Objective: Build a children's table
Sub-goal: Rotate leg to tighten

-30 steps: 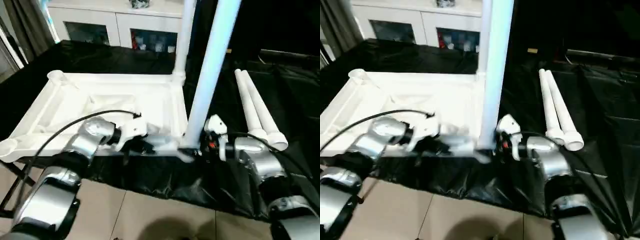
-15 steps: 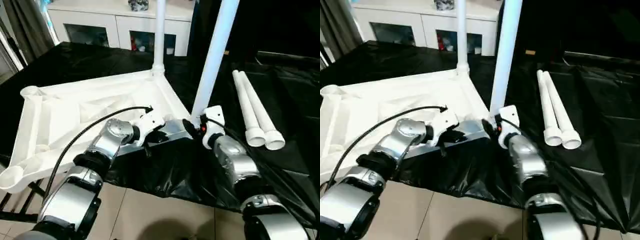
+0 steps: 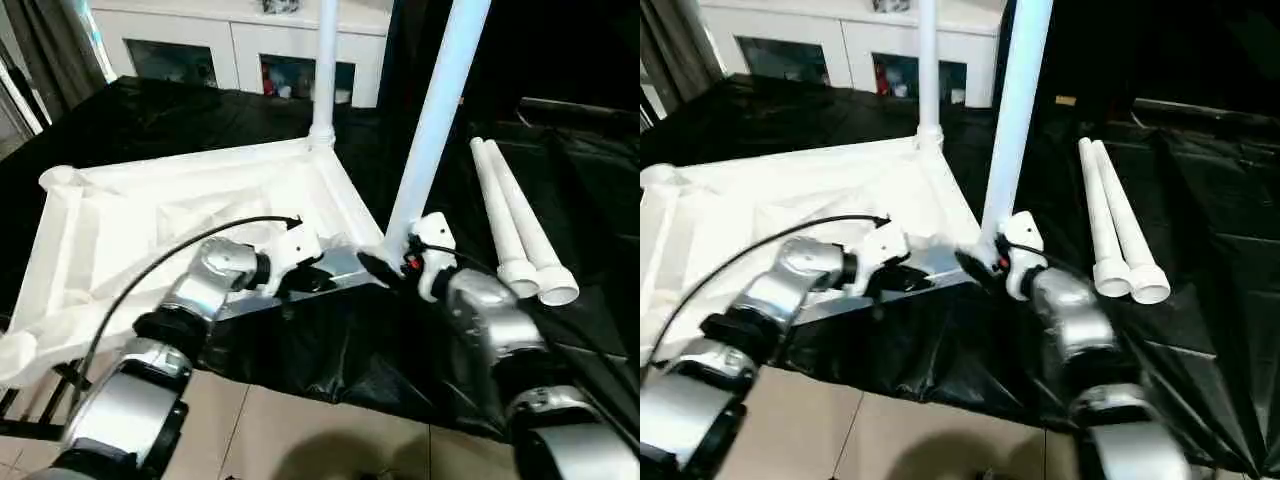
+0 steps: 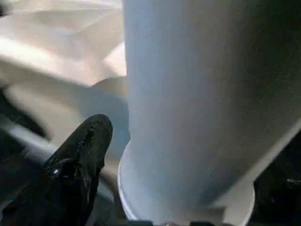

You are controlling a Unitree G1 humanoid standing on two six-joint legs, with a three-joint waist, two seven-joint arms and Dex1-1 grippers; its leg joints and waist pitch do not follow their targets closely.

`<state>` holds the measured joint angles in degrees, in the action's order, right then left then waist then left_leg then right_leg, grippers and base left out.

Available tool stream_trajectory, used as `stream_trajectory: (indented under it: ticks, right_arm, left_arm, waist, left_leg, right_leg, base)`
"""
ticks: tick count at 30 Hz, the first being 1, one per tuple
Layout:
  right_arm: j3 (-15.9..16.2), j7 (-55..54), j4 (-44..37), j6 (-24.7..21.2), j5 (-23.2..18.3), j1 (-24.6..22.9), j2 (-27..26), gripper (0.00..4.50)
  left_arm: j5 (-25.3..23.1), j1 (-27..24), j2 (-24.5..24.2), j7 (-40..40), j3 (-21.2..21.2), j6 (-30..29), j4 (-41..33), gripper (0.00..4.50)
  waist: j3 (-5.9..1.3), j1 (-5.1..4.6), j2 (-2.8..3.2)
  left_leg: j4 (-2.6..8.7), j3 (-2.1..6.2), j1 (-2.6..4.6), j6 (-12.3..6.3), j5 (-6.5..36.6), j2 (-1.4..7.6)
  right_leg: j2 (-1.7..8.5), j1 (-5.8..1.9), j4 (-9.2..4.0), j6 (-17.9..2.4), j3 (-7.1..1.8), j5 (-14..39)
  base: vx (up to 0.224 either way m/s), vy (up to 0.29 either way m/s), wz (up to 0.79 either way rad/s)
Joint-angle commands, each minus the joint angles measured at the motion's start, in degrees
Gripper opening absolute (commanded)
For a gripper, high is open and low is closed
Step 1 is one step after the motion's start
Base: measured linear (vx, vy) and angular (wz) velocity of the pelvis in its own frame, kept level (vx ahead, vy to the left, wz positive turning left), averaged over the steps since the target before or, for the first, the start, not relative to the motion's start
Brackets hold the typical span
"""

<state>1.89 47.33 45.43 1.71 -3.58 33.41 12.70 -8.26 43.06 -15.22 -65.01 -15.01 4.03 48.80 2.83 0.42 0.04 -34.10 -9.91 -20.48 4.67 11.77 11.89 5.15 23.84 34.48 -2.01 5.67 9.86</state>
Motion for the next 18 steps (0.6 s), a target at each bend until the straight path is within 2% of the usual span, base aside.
stream_trajectory:
  ticks: [1, 3, 5, 8, 11, 13, 17, 18]
  right_arm:
    - [3.2, 7.9, -2.5, -1.0, -1.1, -0.3, 0.4, 3.85]
    - [3.7, 12.0, -3.7, -2.1, -1.9, -0.5, 1.8, 3.85]
    - [4.5, 15.9, -4.5, -3.1, -2.2, -0.7, 3.0, 3.85]
    - [5.4, 19.4, -5.0, -3.3, -2.3, -0.9, 4.3, 3.85]
    - [7.3, 23.9, -5.5, -3.9, -2.0, -1.1, 6.0, 3.85]
    - [7.8, 24.4, -5.3, -3.4, -1.5, -1.1, 6.3, 3.53]
    - [7.7, 24.8, -5.0, -3.2, -1.4, -1.0, 6.2, 3.39]
    - [7.5, 24.9, -5.1, -3.4, -1.7, -1.1, 6.0, 3.12]
  left_arm:
    - [0.2, -0.5, 0.4, -4.1, -2.5, 2.6, -1.5, 0.0]
    - [0.6, -0.7, -0.3, -5.5, -2.4, 2.8, -1.6, 0.0]
    - [0.8, -0.7, -1.1, -6.9, -2.5, 3.3, -1.6, 0.0]
    - [1.4, -0.7, -1.8, -8.7, -2.3, 3.6, -1.4, 0.0]
    - [1.8, -0.5, -3.3, -11.8, -2.4, 4.5, -0.7, 0.0]
    - [1.8, -0.4, -3.7, -12.4, -2.4, 4.7, -0.4, 0.0]
    - [1.4, -0.4, -4.2, -13.2, -2.8, 5.4, -0.1, 0.0]
    - [1.4, -0.4, -4.2, -13.2, -2.8, 5.4, -0.1, 0.0]
  waist:
    - [-4.38, 0.45, -0.17]
    - [-4.17, 0.65, -0.21]
    - [-3.91, 1.05, -0.27]
    - [-3.74, 1.46, -0.4]
    - [-3.82, 1.67, -0.42]
    - [-3.82, 1.72, -0.33]
    - [-3.93, 1.73, -0.37]
    - [-3.95, 1.71, -0.39]
  left_leg:
    - [2.99, -0.2, -0.46, -10.75, 1.9, 1.36]
    - [3.03, -0.3, -0.37, -10.59, 3.4, 1.46]
    - [3.25, -0.36, -0.13, -8.69, 6.1, 1.58]
    - [3.4, -0.4, -0.05, -6.7, 8.2, 1.56]
    - [3.39, -0.35, -0.15, -6.18, 7.7, 1.42]
    - [3.39, -0.31, -0.21, -6.09, 7.5, 1.44]
    - [3.38, -0.31, -0.17, -5.79, 6.8, 1.43]
    - [3.36, -0.3, -0.22, -5.82, 6.6, 1.41]
  right_leg:
    - [2.97, -4.53, -2.33, -17.0, -2.85, -2.1]
    - [3.03, -4.37, -2.62, -16.7, -2.78, 0.6]
    - [3.1, -4.12, -3.19, -15.7, -2.85, 6.1]
    - [3.1, -3.98, -3.58, -14.3, -2.97, 10.4]
    - [3.03, -4.03, -3.53, -13.6, -3.0, 10.6]
    - [3.09, -4.02, -3.48, -13.6, -2.99, 10.2]
    - [3.03, -4.02, -3.3, -13.9, -3.01, 8.9]
    - [3.03, -4.08, -3.26, -14.0, -3.01, 8.6]
  base:
    - [0.0, 0.0, 0.0]
    - [0.0, 0.0, 0.0]
    - [0.0, 0.0, 0.0]
    - [0.0, 0.0, 0.0]
    - [0.0, 0.0, 0.0]
    - [0.0, 0.0, 0.0]
    - [0.0, 0.0, 0.0]
    - [0.0, 0.0, 0.0]
